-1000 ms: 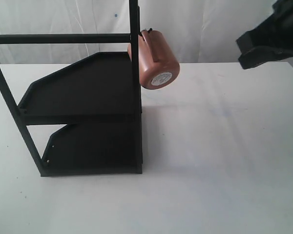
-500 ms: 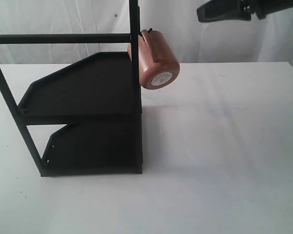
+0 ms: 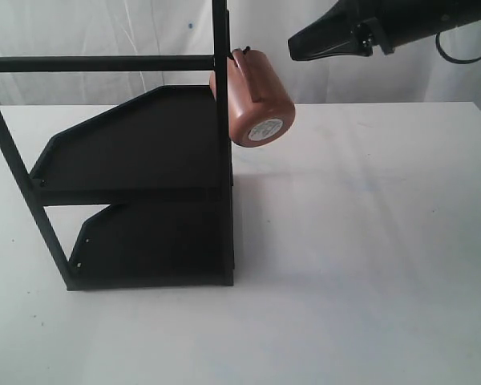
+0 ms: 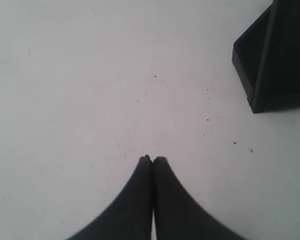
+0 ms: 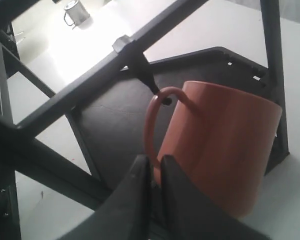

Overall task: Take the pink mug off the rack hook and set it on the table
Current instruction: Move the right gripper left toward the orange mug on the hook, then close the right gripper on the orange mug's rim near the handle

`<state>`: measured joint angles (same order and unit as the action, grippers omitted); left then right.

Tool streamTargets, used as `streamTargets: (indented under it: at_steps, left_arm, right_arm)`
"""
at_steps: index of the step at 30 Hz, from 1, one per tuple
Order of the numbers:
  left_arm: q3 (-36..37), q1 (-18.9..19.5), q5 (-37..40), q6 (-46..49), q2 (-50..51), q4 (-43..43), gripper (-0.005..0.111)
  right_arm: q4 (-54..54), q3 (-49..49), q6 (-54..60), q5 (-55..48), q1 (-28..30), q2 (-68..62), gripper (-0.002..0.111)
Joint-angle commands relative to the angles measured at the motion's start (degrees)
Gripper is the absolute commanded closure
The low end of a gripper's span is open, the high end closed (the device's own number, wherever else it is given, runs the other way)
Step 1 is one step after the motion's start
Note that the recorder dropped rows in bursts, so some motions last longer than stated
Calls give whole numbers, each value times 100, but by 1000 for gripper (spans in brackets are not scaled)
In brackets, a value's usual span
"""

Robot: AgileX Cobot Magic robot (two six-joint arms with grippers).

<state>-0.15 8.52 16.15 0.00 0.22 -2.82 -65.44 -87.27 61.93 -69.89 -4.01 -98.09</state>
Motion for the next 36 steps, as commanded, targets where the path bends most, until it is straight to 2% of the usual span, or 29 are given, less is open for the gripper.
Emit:
streamTargets:
  at_steps: [1, 5, 14, 21, 36]
  left_arm:
    - [15, -1, -2, 0, -22, 20, 107]
    - [15, -1, -2, 0, -22, 20, 107]
    - [15, -1, -2, 0, -22, 20, 107]
    - [15, -1, -2, 0, -22, 20, 107]
    - [15, -1, -2, 0, -22, 20, 107]
  right_arm:
    - [-49, -16, 100, -8, -173, 23, 87]
    - [-37, -16, 276, -8, -394, 23, 78]
    - [-182, -5, 383, -8, -465, 1, 77]
    - [-222, -5, 509, -8, -506, -210, 70]
    - [-896, -5, 533, -8, -506, -598, 69]
